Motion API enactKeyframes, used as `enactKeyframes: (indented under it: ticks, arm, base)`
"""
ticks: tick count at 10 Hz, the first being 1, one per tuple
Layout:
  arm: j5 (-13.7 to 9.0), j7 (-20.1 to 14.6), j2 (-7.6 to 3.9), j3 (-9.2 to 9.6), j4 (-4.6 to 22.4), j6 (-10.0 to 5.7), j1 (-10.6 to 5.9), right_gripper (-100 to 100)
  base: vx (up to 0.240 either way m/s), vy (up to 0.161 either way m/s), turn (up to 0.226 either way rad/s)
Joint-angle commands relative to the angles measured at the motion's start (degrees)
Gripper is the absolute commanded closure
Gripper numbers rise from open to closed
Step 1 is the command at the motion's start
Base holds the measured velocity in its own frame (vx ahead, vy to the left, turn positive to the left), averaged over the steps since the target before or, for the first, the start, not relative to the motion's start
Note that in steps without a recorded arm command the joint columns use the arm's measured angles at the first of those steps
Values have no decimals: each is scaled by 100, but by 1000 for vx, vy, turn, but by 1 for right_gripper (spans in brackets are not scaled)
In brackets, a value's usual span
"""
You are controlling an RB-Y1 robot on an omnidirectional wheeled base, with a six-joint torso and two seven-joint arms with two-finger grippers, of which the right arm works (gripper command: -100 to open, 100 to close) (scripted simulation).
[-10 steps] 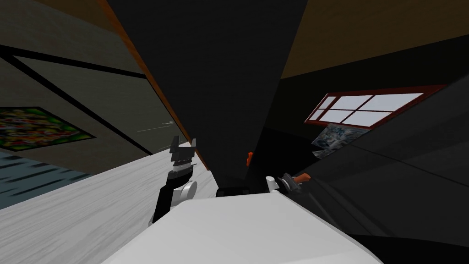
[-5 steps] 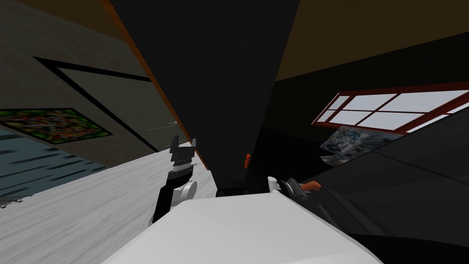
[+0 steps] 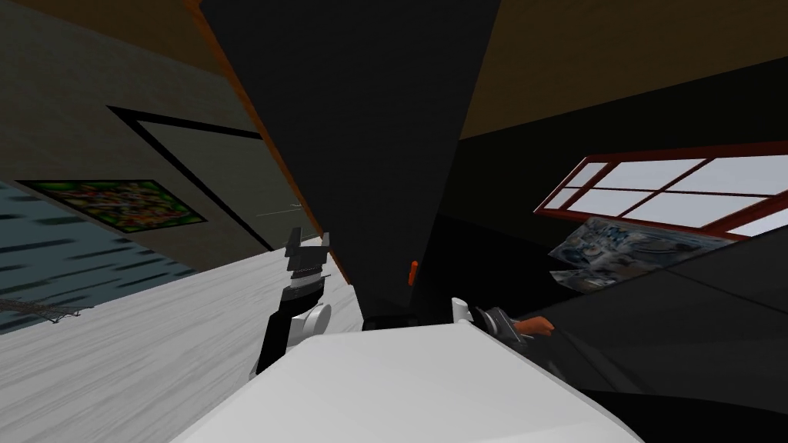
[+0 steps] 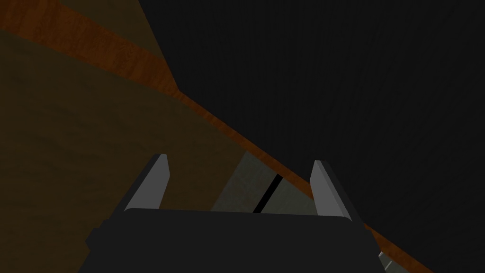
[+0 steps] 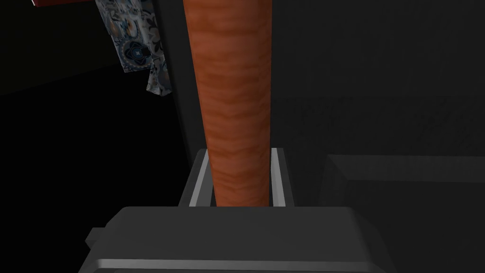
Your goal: Push the door open
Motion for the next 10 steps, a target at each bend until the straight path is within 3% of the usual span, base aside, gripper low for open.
enactKeyframes:
  ticks: [1, 2, 3, 4, 7, 10]
  arm:
    - [-143, 111, 53, -185, -10, -168, -19, 100]
    - [-200, 142, 74, -257, 8, -235, -33, 100]
    - [-142, 72, 91, -190, 33, -220, -21, 100]
    - [-321, 137, -28, -395, 36, -389, -16, 100]
    - [-355, 144, -48, -434, 40, -417, -16, 100]
    - [-706, 220, -148, -830, 79, -711, -19, 100]
  base:
    - [19, -88, 156]
    - [26, -122, 175]
    - [8, -48, 23]
    - [-36, -128, 151]
    - [-19, -125, 39]
    - [-37, -204, 142]
